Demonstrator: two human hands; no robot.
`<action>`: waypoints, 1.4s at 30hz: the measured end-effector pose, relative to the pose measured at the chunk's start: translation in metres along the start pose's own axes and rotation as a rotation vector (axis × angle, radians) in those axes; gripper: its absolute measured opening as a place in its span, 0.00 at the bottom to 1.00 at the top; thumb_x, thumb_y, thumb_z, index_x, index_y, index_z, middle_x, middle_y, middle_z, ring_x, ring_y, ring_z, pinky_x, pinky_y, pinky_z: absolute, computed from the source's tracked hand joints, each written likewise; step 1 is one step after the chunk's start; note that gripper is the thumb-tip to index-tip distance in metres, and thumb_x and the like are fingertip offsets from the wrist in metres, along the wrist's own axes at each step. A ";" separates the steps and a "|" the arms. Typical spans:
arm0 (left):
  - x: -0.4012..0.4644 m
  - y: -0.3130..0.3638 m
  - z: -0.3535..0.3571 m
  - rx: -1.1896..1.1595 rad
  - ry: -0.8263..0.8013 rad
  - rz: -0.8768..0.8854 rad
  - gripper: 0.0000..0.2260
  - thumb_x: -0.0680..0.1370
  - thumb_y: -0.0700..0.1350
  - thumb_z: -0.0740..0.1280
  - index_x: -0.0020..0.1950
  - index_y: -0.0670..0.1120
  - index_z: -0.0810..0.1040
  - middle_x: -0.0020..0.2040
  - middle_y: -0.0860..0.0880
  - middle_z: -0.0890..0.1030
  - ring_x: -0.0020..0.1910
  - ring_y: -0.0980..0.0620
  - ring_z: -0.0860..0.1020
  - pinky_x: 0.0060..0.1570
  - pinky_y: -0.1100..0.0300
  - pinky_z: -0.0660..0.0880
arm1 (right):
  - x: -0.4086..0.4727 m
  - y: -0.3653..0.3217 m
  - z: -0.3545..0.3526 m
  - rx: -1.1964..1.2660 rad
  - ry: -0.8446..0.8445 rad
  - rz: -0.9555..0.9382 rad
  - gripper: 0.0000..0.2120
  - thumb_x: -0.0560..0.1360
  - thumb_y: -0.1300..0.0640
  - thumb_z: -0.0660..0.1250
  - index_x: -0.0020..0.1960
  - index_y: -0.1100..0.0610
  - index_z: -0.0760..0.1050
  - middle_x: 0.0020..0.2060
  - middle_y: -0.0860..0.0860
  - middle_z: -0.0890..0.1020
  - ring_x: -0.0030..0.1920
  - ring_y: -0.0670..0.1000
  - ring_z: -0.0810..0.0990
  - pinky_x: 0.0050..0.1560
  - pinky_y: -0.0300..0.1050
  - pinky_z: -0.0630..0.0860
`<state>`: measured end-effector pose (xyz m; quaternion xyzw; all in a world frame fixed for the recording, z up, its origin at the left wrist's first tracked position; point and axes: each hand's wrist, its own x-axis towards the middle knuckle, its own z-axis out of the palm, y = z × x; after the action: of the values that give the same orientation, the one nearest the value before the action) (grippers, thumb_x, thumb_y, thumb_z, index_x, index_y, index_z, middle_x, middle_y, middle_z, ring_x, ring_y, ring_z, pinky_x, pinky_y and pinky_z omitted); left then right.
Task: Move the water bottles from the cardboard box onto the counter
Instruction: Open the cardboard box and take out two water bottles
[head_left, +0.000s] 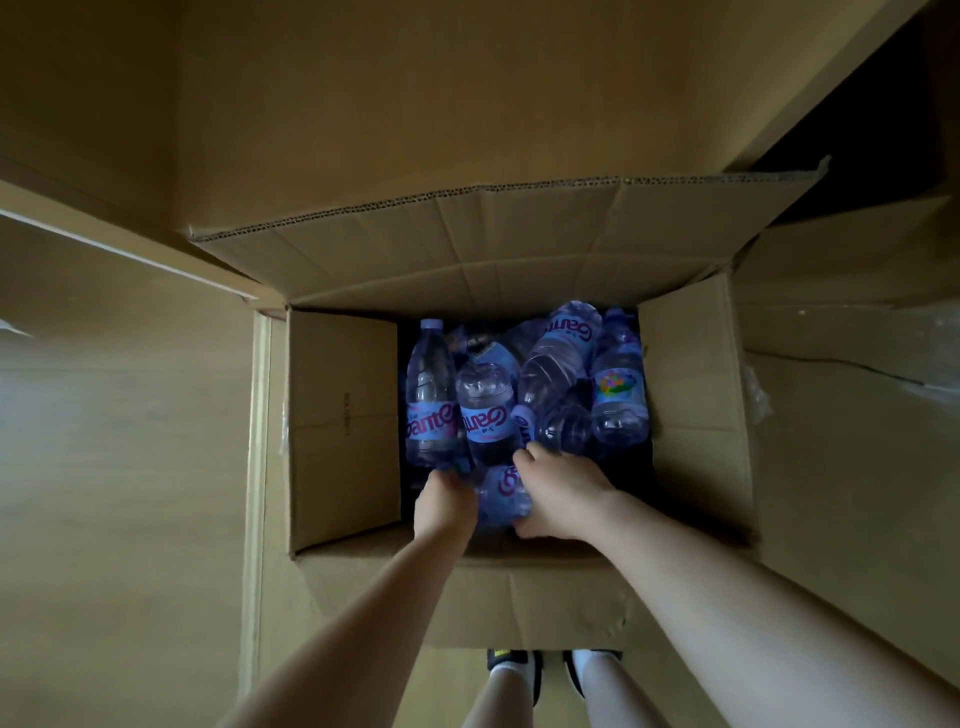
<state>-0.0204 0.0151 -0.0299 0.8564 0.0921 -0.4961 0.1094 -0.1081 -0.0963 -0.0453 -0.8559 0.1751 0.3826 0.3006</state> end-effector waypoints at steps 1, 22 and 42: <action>-0.003 0.000 -0.003 -0.122 0.008 -0.066 0.14 0.80 0.42 0.60 0.60 0.35 0.75 0.57 0.36 0.80 0.57 0.38 0.77 0.54 0.52 0.73 | -0.003 -0.001 -0.004 0.045 0.010 0.014 0.33 0.66 0.43 0.72 0.64 0.56 0.66 0.61 0.52 0.71 0.58 0.58 0.75 0.50 0.51 0.73; -0.062 0.015 -0.043 -0.812 -0.400 0.113 0.16 0.74 0.42 0.71 0.61 0.41 0.74 0.50 0.38 0.83 0.46 0.39 0.83 0.48 0.45 0.80 | -0.089 -0.065 -0.031 1.509 0.116 0.143 0.13 0.79 0.50 0.65 0.62 0.44 0.68 0.58 0.48 0.79 0.55 0.47 0.81 0.54 0.44 0.79; -0.005 0.022 -0.045 -0.567 -0.125 0.261 0.24 0.71 0.46 0.76 0.61 0.45 0.68 0.50 0.45 0.79 0.44 0.50 0.82 0.34 0.60 0.77 | 0.025 0.014 -0.050 -0.157 0.392 0.021 0.31 0.71 0.66 0.68 0.71 0.56 0.64 0.70 0.52 0.65 0.71 0.56 0.62 0.67 0.51 0.64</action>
<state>0.0201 0.0058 -0.0015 0.7643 0.1091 -0.4840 0.4118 -0.0720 -0.1416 -0.0434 -0.9330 0.2089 0.2242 0.1888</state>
